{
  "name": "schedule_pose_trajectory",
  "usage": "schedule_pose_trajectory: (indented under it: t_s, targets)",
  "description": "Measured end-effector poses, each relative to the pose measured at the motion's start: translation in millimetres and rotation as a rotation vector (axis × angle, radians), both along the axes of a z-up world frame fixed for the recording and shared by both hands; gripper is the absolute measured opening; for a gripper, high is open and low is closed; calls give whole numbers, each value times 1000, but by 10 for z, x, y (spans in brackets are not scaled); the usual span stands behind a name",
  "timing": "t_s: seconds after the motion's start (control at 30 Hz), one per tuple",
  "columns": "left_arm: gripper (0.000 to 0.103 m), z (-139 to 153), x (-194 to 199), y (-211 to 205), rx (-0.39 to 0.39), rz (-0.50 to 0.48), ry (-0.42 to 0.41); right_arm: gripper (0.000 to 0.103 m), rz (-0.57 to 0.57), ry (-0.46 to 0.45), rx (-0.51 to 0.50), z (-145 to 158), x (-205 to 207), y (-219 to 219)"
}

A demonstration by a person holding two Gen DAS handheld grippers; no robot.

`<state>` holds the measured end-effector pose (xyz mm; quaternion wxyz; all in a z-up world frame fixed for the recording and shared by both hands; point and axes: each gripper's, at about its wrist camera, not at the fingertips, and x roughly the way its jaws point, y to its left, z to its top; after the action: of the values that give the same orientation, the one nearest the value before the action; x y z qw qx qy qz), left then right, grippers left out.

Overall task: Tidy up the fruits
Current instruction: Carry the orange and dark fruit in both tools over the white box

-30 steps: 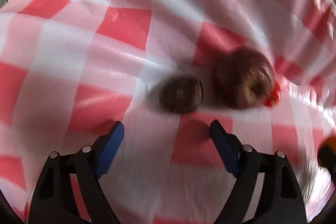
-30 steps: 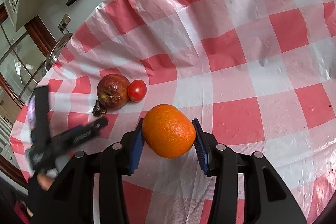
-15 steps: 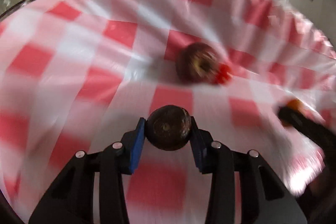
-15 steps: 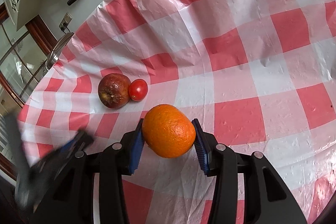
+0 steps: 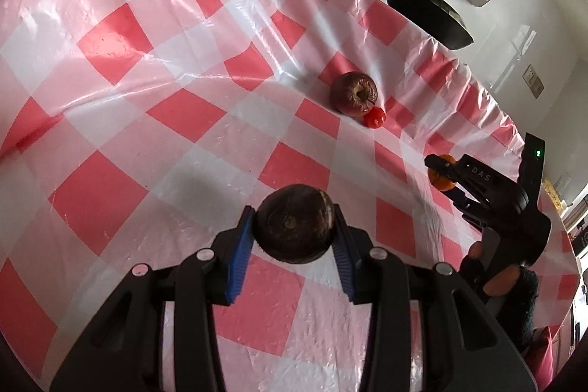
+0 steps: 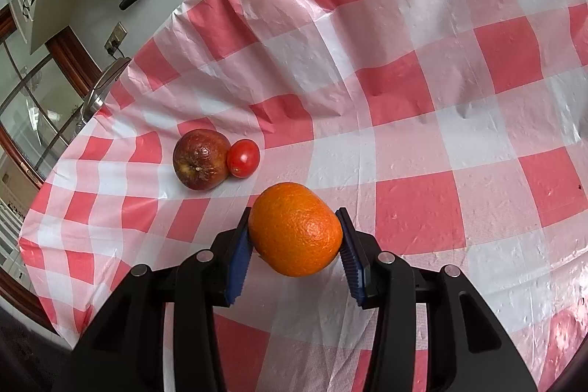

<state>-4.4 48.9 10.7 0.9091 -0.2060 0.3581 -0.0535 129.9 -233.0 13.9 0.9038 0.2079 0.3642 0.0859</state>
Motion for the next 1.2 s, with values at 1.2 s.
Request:
schedule_pose_trajectory:
  t_s: [1.2]
  targets:
    - [41,96,-1407,355,23,62,-48,44,113,70,-46,50,-1734,570]
